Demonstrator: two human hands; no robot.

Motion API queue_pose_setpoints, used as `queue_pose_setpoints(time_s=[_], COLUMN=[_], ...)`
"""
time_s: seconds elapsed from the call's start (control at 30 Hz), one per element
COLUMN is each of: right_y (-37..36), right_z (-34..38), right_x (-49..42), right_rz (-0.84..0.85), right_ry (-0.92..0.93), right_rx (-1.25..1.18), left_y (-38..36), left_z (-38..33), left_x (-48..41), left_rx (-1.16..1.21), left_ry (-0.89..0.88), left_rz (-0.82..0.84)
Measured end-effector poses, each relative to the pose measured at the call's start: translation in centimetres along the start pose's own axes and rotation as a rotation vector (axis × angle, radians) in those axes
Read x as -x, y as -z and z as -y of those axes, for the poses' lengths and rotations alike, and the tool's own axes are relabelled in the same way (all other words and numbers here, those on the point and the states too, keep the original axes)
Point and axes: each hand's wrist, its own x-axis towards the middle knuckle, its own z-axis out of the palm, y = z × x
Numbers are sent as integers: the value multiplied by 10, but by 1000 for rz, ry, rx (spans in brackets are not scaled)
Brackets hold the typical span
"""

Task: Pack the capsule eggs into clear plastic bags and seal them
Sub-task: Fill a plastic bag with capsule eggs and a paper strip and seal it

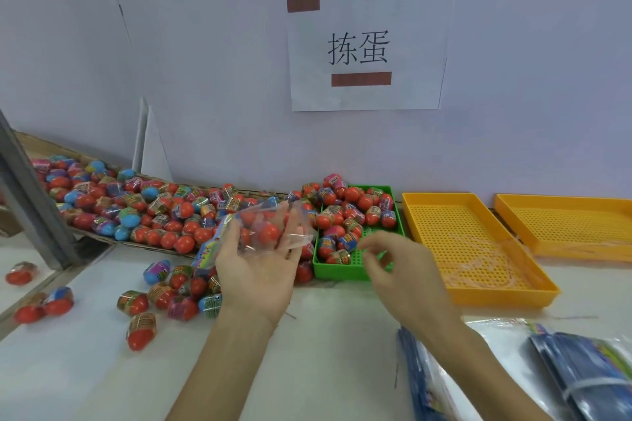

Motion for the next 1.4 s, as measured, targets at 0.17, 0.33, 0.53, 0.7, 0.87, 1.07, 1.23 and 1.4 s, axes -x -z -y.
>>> queue_pose_setpoints(time_s=[0.17, 0.33, 0.53, 0.7, 0.87, 1.07, 1.23, 1.4], right_y=[-23, -36, -1, 8, -2, -6, -6, -4], right_z=[4, 9, 17, 38, 40, 42, 38, 38], right_x=[-29, -37, -20, -11, -6, -3, -4, -6], right_rz=[143, 159, -343, -213, -184, -245, -341, -287], right_ry=[-110, -145, 39, 251, 263, 193, 153, 185], right_rx=[316, 200, -357, -467, -133, -184, -234, -209], left_y=[2, -2, -6, -8, -12, -11, -9, -8], left_z=[1, 6, 12, 15, 17, 16, 18, 19], left_x=[0, 3, 7, 9, 13, 14, 13, 14], left_rx=[-14, -68, -189, -293, -385, -281, -232, -228], left_ry=[25, 47, 37, 48, 98, 184, 182, 220], left_rz=[12, 7, 82, 88, 135, 147, 193, 241])
